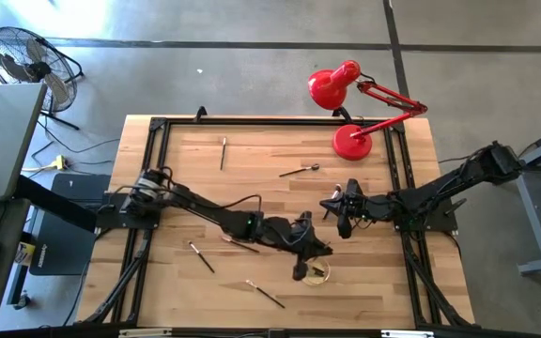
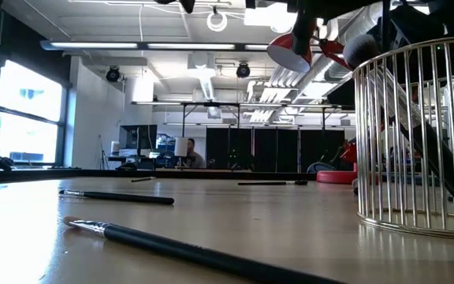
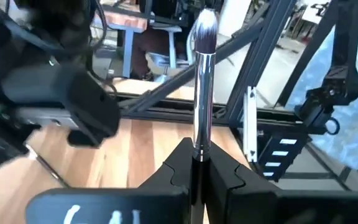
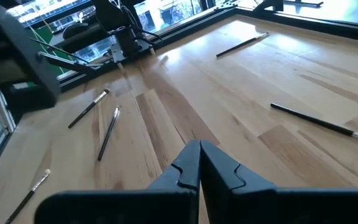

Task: Pick & Place Makeup Brushes
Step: Put the eyeshadow brush into the gold makeup holder

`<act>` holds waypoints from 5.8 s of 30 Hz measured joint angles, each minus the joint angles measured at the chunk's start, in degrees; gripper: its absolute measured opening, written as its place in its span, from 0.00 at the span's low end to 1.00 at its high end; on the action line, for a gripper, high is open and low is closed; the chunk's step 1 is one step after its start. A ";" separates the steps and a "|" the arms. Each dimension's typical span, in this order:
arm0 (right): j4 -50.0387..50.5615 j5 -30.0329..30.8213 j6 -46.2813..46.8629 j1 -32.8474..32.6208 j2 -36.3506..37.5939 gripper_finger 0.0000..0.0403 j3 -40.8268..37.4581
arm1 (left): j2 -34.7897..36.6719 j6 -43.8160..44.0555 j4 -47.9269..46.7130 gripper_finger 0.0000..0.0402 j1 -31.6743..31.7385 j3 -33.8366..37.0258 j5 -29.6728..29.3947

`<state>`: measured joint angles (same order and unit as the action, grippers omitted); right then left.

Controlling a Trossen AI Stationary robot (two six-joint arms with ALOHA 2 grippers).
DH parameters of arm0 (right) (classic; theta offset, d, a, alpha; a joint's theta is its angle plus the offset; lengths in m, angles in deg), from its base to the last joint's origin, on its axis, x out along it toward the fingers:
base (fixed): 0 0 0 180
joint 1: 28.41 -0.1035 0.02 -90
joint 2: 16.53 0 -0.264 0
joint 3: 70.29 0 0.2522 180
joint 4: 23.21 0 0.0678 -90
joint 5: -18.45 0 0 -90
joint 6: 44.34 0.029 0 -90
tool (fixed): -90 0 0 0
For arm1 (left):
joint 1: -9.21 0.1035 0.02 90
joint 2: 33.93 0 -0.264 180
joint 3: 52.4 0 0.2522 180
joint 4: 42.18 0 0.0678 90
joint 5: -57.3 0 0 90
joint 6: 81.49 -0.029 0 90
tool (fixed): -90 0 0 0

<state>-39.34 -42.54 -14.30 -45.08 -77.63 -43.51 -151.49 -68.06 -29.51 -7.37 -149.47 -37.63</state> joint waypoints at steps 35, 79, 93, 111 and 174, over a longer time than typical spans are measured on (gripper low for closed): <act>-0.36 -0.02 -0.69 0.00 0.00 0.00 0.02 | -5.35 -4.82 3.27 0.13 -2.08 0.09 2.45; 0.18 1.05 -1.98 0.04 -0.02 0.01 0.04 | 36.55 23.07 0.47 0.00 9.06 56.28 -24.05; 0.60 1.03 -2.00 0.02 -0.02 0.00 0.04 | 36.53 17.87 0.32 0.00 7.36 56.28 -17.96; 0.92 1.01 -2.00 0.02 -0.02 0.01 0.04 | 36.51 16.38 -2.87 0.00 6.41 56.28 -16.82; -4.09 1.04 -2.26 0.17 -0.02 0.01 0.00 | 26.39 13.09 -58.91 0.03 -1.30 36.32 0.80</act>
<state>-43.43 -41.49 -16.56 -44.90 -77.66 -43.51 -125.10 -54.96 -88.42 -8.67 -113.14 -36.82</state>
